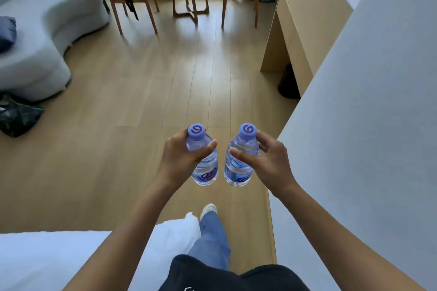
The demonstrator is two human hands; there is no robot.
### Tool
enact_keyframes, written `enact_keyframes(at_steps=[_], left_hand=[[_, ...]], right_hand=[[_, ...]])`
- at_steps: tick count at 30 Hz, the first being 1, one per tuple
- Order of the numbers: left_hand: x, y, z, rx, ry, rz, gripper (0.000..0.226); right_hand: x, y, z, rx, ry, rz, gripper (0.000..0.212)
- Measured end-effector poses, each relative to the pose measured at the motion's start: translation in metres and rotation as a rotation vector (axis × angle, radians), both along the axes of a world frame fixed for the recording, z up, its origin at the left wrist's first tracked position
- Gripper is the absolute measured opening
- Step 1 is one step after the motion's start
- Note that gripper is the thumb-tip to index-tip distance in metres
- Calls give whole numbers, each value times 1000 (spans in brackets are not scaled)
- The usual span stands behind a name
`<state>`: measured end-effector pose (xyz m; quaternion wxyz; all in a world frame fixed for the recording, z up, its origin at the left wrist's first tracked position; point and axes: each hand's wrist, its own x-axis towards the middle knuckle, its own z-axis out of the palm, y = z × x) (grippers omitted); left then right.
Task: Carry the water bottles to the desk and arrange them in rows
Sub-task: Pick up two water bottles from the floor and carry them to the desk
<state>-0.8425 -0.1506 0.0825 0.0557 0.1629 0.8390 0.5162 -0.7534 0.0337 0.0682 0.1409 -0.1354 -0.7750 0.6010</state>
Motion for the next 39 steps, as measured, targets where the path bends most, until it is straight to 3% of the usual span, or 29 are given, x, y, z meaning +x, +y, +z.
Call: enact_keyframes(at_steps=[13, 25, 30, 39], left_hand=[[-251, 109, 17, 49, 0, -162, 21], [-457, 292, 18, 55, -12, -229, 23], [-533, 367, 31, 68, 22, -274, 37], [-670, 483, 19, 71, 16, -433, 31]], right_hand=[[-231, 95, 21, -31, 12, -112, 36], [-433, 266, 21, -63, 38, -190, 38], [-503, 331, 29, -60, 46, -253, 40], [-612, 429, 24, -30, 19, -417, 36]])
